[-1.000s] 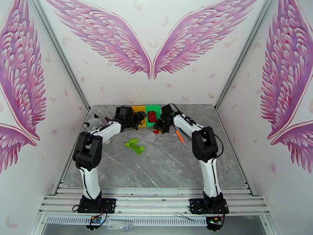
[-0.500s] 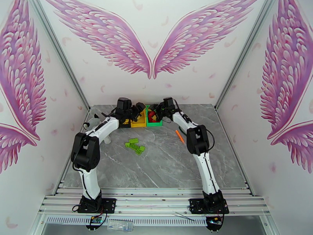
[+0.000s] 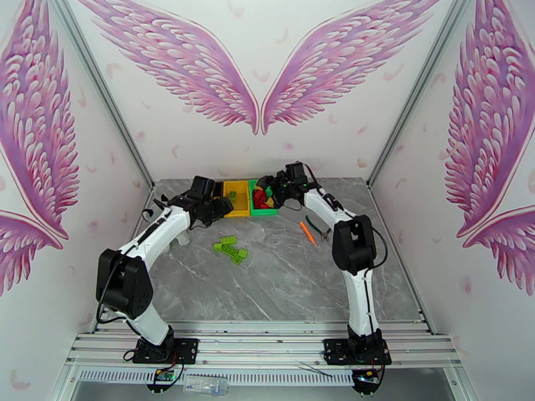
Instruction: Sort the legos into containers by color
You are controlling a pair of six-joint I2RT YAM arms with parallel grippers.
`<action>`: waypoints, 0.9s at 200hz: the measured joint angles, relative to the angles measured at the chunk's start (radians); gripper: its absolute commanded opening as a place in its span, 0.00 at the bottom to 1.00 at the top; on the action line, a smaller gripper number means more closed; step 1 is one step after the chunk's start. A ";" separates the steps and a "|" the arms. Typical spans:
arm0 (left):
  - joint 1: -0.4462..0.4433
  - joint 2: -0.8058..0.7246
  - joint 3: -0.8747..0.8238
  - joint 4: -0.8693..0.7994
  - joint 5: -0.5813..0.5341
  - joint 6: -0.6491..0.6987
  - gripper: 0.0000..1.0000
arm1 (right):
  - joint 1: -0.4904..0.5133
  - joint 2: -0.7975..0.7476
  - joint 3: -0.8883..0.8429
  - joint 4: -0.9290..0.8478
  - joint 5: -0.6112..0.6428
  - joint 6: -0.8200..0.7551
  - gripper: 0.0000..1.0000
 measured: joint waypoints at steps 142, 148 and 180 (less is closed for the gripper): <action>-0.074 0.185 0.087 -0.139 -0.138 0.314 0.75 | 0.145 -0.334 -0.510 -0.217 0.102 -0.251 0.85; -0.080 0.212 0.114 -0.154 -0.145 0.345 0.75 | 0.145 -0.343 -0.510 -0.217 0.105 -0.253 0.85; -0.131 0.350 0.230 -0.230 -0.196 0.480 0.78 | 0.145 -0.362 -0.510 -0.224 0.105 -0.256 0.85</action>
